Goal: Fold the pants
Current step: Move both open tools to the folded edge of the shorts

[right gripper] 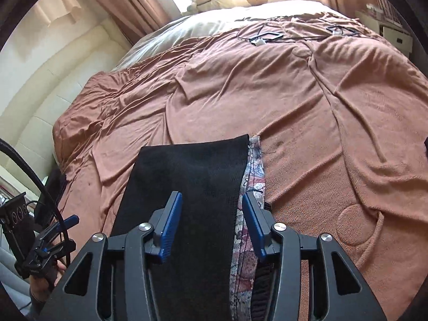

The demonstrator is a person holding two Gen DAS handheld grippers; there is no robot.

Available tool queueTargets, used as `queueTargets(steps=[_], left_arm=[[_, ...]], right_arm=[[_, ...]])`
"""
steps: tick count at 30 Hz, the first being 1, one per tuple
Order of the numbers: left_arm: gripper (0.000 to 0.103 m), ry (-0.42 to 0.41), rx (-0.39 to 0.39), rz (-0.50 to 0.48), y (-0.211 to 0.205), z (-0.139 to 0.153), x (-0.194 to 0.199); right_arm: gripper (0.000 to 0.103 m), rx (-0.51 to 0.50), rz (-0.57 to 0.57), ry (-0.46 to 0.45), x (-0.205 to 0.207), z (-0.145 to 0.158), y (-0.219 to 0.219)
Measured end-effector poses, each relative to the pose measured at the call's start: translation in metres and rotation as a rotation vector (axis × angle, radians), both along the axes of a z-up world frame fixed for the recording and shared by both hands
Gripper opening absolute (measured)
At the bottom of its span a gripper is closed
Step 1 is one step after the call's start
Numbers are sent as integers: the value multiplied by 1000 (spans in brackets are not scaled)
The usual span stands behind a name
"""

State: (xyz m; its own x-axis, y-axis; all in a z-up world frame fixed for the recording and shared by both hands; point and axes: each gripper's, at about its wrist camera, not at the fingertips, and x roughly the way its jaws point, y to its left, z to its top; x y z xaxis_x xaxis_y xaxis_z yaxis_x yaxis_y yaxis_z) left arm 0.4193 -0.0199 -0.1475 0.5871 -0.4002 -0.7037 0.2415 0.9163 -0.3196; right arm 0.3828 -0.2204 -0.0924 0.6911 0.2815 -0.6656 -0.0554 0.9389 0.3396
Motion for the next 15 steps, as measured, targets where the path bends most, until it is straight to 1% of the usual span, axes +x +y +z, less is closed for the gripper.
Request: queueTargets(steps=[3,9,11,13,15], left_arm=[[101,21,-25,3,2,-5,7],[100,46,-48,1,1,-13,15],[98,62,-61,-3,0,-17,17],[90,81,-64,-3,-2,-20,19],[88,89,-68,-5,-3,-23,19]], right_arm=[[44,53,20,39,15,-8,-5],[44,77,-8,92,30,-22,-17],[44,110,-3,94,30,-23,-17],[43,160,12,86,30,-24,-19],[40,202,24,78,30,-24,-22]])
